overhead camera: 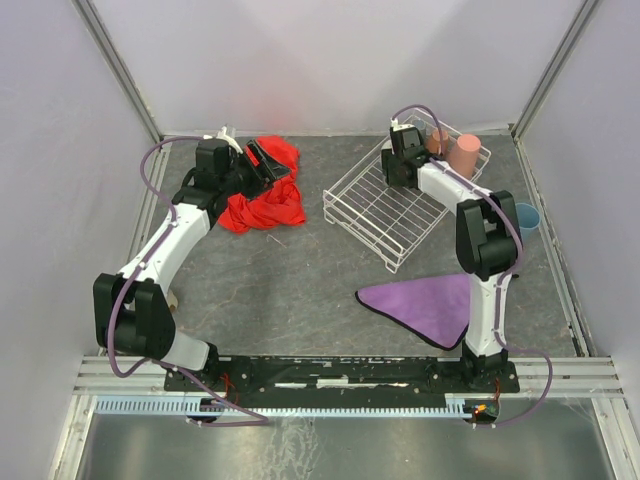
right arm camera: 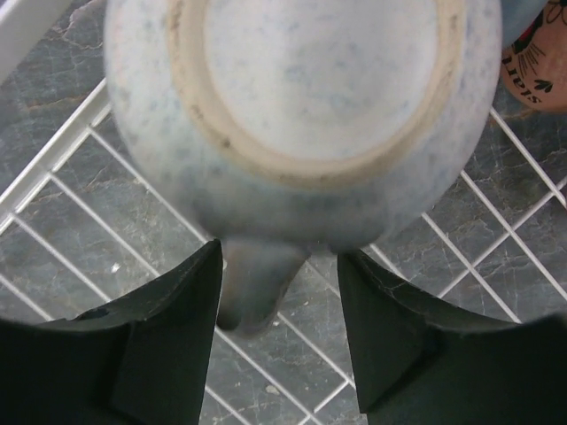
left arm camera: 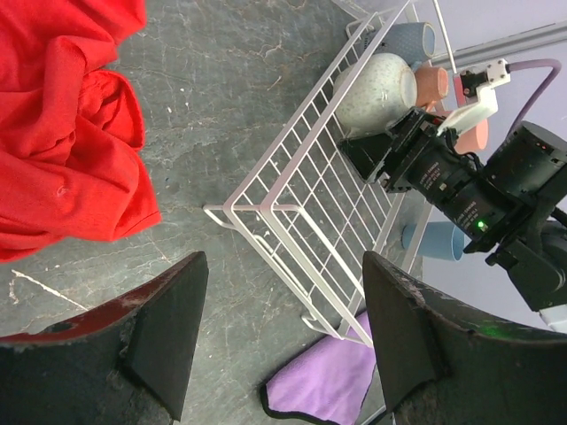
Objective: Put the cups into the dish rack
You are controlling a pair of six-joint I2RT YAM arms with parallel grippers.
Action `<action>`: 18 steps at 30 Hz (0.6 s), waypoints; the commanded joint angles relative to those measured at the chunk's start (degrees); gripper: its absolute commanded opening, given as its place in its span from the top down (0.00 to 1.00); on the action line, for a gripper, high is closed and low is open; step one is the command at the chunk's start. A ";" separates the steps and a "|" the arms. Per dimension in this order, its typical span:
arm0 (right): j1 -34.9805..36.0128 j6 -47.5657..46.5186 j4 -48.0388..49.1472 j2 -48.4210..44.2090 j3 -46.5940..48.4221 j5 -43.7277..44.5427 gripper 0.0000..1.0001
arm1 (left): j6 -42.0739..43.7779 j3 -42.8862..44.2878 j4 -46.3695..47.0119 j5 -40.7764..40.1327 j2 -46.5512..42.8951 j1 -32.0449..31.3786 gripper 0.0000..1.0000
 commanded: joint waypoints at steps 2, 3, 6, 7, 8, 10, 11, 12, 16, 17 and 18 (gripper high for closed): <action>1.17 0.20 0.83 -7.62 -2.28 0.12 0.37 | 2.70 1.00 1.39 0.28 -2.15 0.33 0.24; 1.13 0.24 0.46 -8.64 -2.62 0.06 0.37 | 2.85 0.81 1.31 0.26 -2.33 0.31 0.24; 1.18 0.46 -1.17 -12.41 -3.59 -0.05 0.36 | 3.67 0.70 0.32 0.00 -2.52 0.31 0.24; 1.18 0.62 -1.69 -13.72 -3.96 -0.10 0.36 | 4.17 0.95 -0.35 0.19 -2.41 0.34 0.23; 1.07 1.02 -2.32 -14.85 -4.31 -0.25 0.36 | 4.84 1.31 -1.22 0.32 -2.10 0.30 0.23; 1.10 1.65 -4.07 -17.07 -4.81 0.10 0.35 | 6.63 2.60 -3.68 1.02 -1.25 0.28 0.23; 0.98 1.96 -4.83 -18.26 -5.14 0.26 0.35 | 7.60 3.31 -4.89 1.65 -0.84 0.29 0.23; 0.62 2.77 -5.88 -19.26 -5.35 0.42 0.34 | 8.58 3.84 -5.92 2.34 -0.54 0.26 0.24; -3.00 6.29 -9.27 -23.96 -6.93 0.04 0.34 | 10.60 3.59 -6.90 5.21 -0.95 0.27 0.23; -4.21 7.06 -10.23 -25.20 -7.34 0.10 0.34 | 11.04 3.53 -7.11 6.13 -0.93 0.14 0.23; -5.58 7.59 -11.56 -26.29 -7.50 0.23 0.34 | 11.47 3.55 -7.44 6.96 -0.85 -0.09 0.24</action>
